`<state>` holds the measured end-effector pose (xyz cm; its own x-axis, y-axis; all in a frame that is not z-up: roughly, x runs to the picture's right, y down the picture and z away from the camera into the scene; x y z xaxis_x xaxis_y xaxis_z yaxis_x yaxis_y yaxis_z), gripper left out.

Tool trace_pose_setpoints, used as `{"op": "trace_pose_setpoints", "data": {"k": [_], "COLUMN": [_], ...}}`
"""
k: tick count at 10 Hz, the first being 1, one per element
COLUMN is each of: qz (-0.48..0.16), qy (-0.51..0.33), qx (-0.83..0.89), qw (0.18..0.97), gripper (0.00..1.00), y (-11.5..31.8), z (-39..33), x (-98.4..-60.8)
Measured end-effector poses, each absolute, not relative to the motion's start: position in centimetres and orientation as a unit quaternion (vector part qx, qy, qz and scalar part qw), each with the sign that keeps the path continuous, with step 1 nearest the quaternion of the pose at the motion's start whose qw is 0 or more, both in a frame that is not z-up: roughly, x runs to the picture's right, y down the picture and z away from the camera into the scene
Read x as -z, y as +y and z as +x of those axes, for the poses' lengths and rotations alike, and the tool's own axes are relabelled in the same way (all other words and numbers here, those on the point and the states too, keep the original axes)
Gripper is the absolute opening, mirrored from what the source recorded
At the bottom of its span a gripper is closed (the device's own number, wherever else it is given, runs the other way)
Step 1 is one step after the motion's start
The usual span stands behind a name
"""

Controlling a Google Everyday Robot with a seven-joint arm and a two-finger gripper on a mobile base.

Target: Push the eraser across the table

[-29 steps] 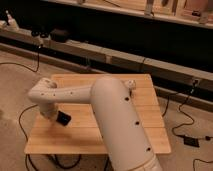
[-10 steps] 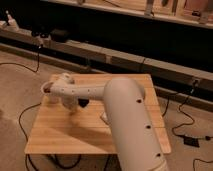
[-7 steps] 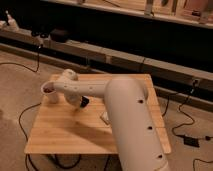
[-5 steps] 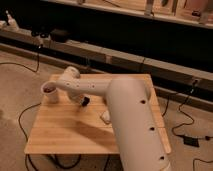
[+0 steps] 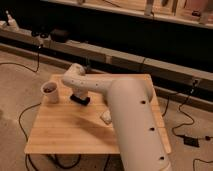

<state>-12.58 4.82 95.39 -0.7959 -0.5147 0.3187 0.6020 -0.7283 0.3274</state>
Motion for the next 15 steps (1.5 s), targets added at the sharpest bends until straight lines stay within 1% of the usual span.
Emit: {"op": "trace_pose_setpoints", "data": {"k": [4,7,8,10,12,13,15], "qz": [-0.098,-0.103,-0.114,-0.134,-0.148,-0.146,-0.110], "qy": [-0.192,-0.185,-0.198,-0.233,-0.285,-0.296,-0.329], "qx": [0.922,0.912,0.905,0.893,0.876,0.871,0.864], "qw": [0.321,0.350,0.358,0.361,0.360,0.363,0.365], "gripper": [0.00,0.00,0.00,0.00,0.00,0.00,0.00], "y": [2.9,1.4,1.7,3.7,7.2,7.7,8.4], "z": [-11.3,-10.1,-10.2,-11.0,-12.7,-13.2,-16.0], "x": [-96.1,-95.4,-94.7,-93.9,-93.4,-93.4,-93.1]}}
